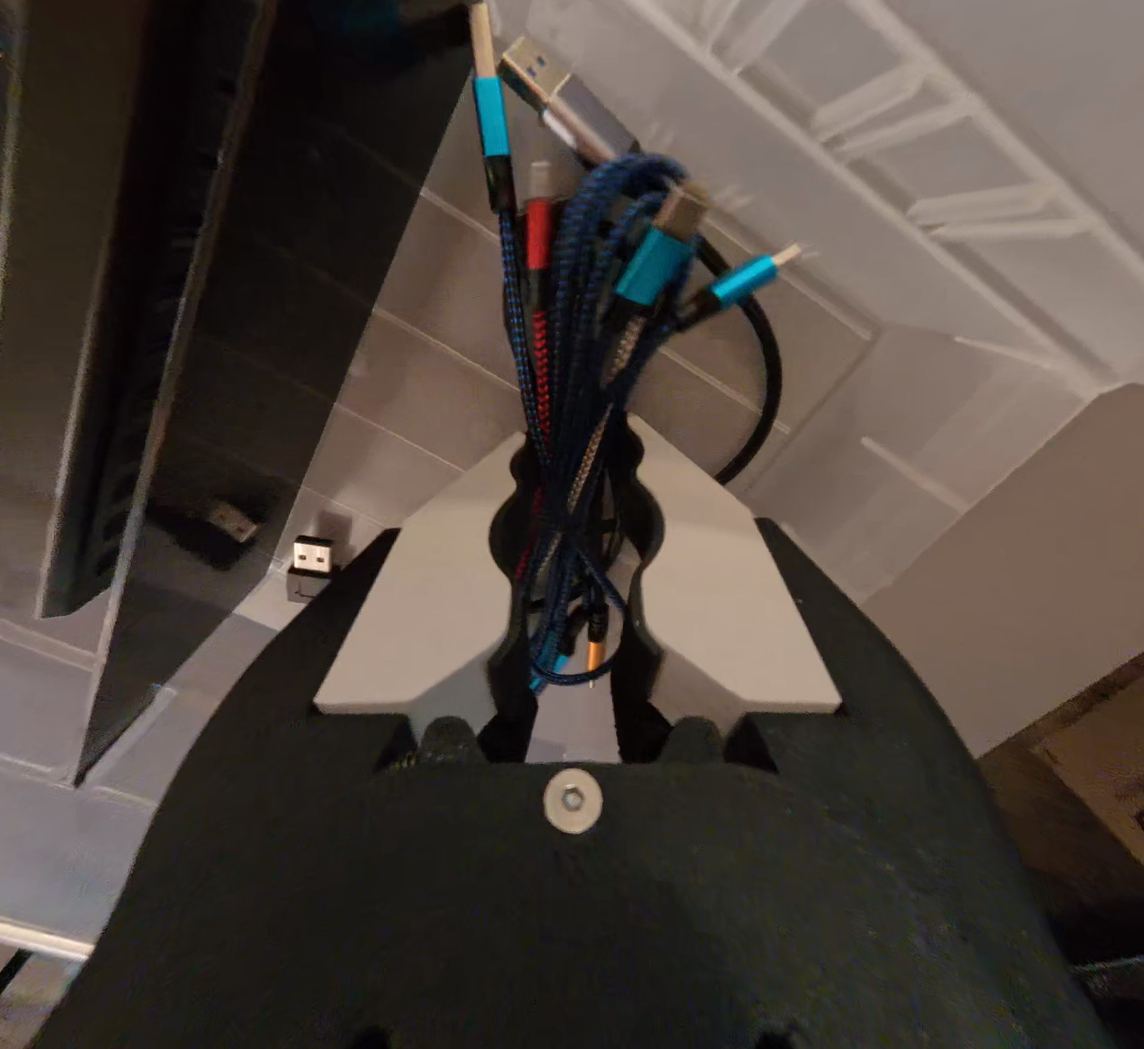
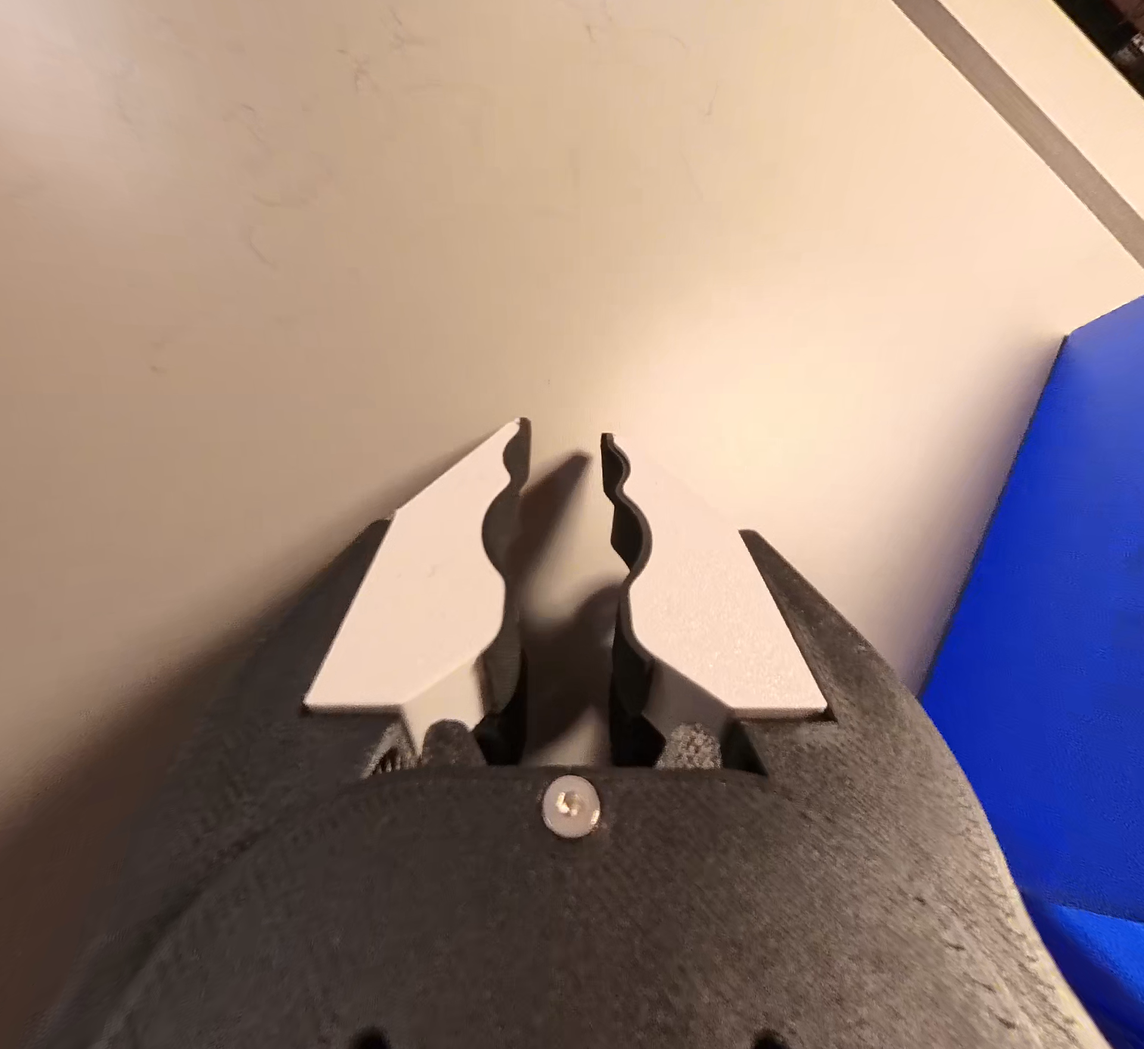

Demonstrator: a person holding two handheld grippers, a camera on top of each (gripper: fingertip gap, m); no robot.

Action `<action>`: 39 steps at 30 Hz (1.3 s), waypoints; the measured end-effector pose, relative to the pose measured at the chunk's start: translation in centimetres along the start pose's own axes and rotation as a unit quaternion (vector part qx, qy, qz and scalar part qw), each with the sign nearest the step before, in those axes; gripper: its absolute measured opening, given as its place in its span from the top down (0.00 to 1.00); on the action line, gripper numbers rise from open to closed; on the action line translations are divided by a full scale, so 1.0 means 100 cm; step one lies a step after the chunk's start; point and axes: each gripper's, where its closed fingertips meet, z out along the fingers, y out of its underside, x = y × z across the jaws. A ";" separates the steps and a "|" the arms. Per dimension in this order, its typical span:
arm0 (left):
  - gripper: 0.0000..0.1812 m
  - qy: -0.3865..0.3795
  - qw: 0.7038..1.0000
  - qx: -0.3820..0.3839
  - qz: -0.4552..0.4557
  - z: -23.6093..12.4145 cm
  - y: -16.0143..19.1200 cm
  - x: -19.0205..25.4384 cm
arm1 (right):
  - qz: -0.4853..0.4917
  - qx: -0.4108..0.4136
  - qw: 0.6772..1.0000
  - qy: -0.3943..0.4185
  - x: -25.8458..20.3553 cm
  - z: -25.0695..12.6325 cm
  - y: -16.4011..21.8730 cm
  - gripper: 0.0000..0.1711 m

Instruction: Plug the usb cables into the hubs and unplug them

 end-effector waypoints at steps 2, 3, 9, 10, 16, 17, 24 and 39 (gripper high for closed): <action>0.88 -0.013 1.000 0.010 0.005 0.000 0.000 0.003 | 0.004 -0.001 1.000 -0.002 0.000 0.001 0.000 0.87; 0.89 -0.023 1.000 0.009 0.009 -0.001 0.000 0.004 | 0.006 -0.001 1.000 -0.003 0.001 0.001 0.000 0.86; 0.92 -0.103 0.995 0.014 0.012 -0.039 -0.002 0.002 | -0.013 0.005 1.000 0.011 0.000 -0.001 -0.002 0.87; 0.92 -0.120 0.993 0.017 0.011 -0.052 -0.003 0.000 | -0.019 0.007 1.000 0.015 0.000 -0.001 -0.002 0.87; 0.93 -0.244 0.968 0.063 -0.001 -0.155 -0.019 -0.004 | -0.048 0.018 0.998 0.041 -0.001 -0.003 -0.004 0.88; 0.93 -0.265 0.961 0.077 -0.001 -0.174 -0.025 -0.003 | -0.051 0.019 0.998 0.043 -0.001 -0.004 -0.005 0.88; 0.92 -0.344 0.913 0.218 0.033 -0.281 -0.115 0.051 | -0.055 0.022 0.997 0.042 -0.002 -0.004 -0.005 0.88; 0.93 -0.078 0.954 0.208 0.199 -0.062 -0.365 0.255 | -0.074 0.028 0.995 0.061 -0.002 -0.006 -0.006 0.88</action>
